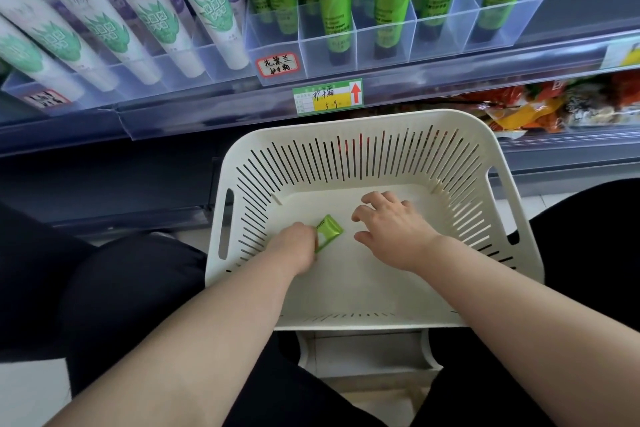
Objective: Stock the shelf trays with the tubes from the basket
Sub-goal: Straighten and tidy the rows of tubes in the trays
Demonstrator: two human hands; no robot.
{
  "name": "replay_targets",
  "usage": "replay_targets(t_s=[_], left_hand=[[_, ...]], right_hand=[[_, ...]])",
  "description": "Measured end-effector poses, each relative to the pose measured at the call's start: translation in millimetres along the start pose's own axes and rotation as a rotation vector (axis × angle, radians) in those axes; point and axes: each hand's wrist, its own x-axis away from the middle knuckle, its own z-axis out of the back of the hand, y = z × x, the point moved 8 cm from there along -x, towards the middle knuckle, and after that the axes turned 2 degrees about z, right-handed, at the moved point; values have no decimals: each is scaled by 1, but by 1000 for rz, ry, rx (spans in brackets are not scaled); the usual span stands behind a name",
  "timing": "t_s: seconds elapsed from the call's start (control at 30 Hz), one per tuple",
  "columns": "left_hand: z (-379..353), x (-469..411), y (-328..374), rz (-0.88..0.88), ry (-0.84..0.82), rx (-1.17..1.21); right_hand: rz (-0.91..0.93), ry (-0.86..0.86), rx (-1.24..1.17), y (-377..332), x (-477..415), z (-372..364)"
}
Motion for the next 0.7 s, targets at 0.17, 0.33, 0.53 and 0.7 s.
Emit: replay_targets(t_s=[0.17,0.33,0.53,0.7], left_hand=[[-2,-5,1,10,23,-66],[-5,-8,3,63,23,-7],[-7,-2,15,-49,36,-33],[29,16,13,-55,189,301]], right_hand=[[-13,-31,-15,4,-1,-4],[-9,-49,-23,3,-4,-7],[-8,-54,3,4,-5,-10],[-23,-68,50,7,6,-6]])
